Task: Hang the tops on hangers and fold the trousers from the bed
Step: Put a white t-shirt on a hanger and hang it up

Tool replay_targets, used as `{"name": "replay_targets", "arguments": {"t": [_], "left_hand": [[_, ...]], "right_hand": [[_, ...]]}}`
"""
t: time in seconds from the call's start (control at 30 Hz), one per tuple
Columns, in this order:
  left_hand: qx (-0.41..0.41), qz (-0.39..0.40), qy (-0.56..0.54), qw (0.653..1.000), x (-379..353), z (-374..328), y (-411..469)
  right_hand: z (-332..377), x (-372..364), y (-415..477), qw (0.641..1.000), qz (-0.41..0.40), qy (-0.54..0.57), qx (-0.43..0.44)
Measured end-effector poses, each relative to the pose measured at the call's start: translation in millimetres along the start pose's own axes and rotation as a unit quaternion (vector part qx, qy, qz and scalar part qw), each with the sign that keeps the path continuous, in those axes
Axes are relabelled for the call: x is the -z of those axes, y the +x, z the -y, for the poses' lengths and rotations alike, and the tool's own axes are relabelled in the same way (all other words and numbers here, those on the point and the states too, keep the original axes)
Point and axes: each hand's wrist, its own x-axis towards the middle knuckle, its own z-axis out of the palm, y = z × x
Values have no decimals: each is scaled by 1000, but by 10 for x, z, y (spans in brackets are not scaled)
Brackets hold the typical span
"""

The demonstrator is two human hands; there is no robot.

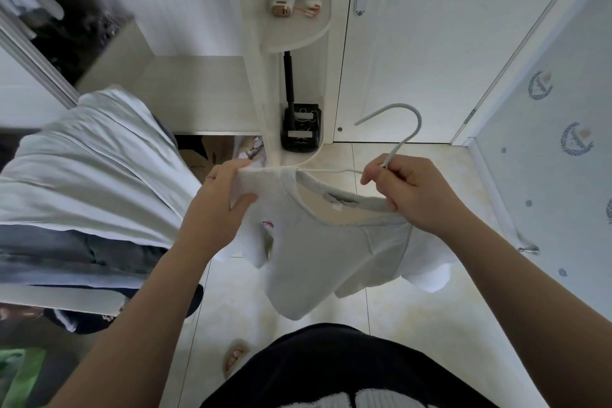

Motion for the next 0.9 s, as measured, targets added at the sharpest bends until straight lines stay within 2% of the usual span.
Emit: {"name": "replay_targets", "arguments": {"t": [0.07,0.13,0.23,0.3,0.37,0.47,0.63,0.7,0.77,0.83,0.9], "left_hand": [[28,-57,0,998,-13,60,-13],[7,-102,14,995,38,87,-26],[-44,-153,18,987,151,68,-50],[-62,-165,2,984,210,20,-67],[-74,-160,-7,984,249,-7,-81],[-80,-162,-4,983,286,38,-89],[-3,-186,-6,983,257,153,-86],[-16,-201,9,979,256,123,-78],[-93,-185,59,977,253,53,-61],[-168,-128,93,973,207,-72,-58],[-197,-77,79,974,137,-193,-73]], "right_hand": [[0,28,5,1000,-10,-11,3],[-21,78,8,1000,-12,-23,0],[-76,146,-8,996,52,-64,-14],[-117,110,-24,992,77,-96,-30],[-152,30,-42,993,46,-103,-35],[-169,-39,-93,999,-13,-38,-30],[-97,-147,-153,1000,-2,18,1],[-51,-201,-137,1000,-3,20,4],[-6,-248,-115,1000,-2,21,4],[45,-298,-92,1000,10,16,11],[87,-357,-58,999,25,10,18]]}}
